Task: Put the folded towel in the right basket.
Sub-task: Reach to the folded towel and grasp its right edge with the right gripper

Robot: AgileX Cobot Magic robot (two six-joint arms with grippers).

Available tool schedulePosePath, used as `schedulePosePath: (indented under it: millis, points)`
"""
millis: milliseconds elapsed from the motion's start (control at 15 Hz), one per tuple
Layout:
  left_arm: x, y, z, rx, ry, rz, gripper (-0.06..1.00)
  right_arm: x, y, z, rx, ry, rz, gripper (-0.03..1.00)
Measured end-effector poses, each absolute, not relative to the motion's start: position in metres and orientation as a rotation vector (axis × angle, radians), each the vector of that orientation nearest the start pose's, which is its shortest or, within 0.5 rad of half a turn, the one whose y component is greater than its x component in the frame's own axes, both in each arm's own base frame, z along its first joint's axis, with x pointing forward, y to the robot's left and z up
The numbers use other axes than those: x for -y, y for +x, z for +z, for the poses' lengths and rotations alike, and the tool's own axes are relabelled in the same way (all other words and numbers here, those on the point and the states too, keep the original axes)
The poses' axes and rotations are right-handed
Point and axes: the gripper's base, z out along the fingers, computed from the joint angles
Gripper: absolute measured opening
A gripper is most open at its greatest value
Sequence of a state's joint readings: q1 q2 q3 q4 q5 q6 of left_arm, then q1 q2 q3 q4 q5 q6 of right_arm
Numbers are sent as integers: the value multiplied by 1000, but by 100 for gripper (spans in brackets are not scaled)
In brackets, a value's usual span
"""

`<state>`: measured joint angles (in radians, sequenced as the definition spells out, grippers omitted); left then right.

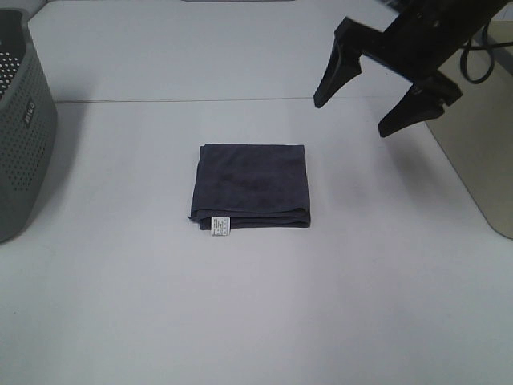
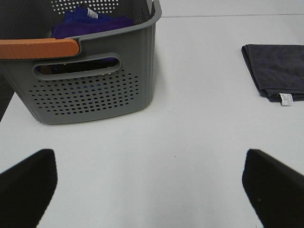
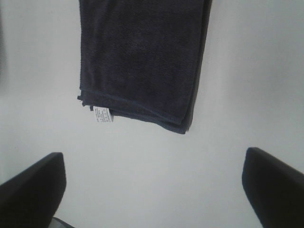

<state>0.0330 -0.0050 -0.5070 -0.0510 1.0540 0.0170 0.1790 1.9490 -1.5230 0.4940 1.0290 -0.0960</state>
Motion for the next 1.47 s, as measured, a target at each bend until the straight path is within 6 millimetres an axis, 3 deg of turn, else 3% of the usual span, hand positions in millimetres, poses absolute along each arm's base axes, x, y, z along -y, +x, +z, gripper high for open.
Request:
schedulePosePath:
  millis: [333,400,667,867,1000,1133,1267,1333,1467]
  points:
    - [4,-6,280,-2025,-14,-29,99,-115,422,155,-2869,25,704,96]
    - [4,-6,280,-2025,-14,-29,99,-115,429,130,-2865,60,691,96]
    - [4,-6,280,-2025,-14,-29,99,-114,436,103,-2861,119,666,96]
    - [4,-6,280,-2025,-14,-29,99,-117,438,98,-2859,139,685,94]
    - [4,-6,280,-2025,-14,-29,99,-135,436,92,-2863,113,704,91]
    - [4,-6,280,-2025,-14,-29,99,-168,429,86,-2861,85,758,87]
    - [4,-6,280,-2025,-14,-29,99,-204,422,78,-2838,59,794,71]
    - [4,-6,280,-2025,-14,-29,99,-212,420,73,-2833,45,791,55]
    - [4,-6,280,-2025,-14,-29,99,-215,420,67,-2837,64,797,12]
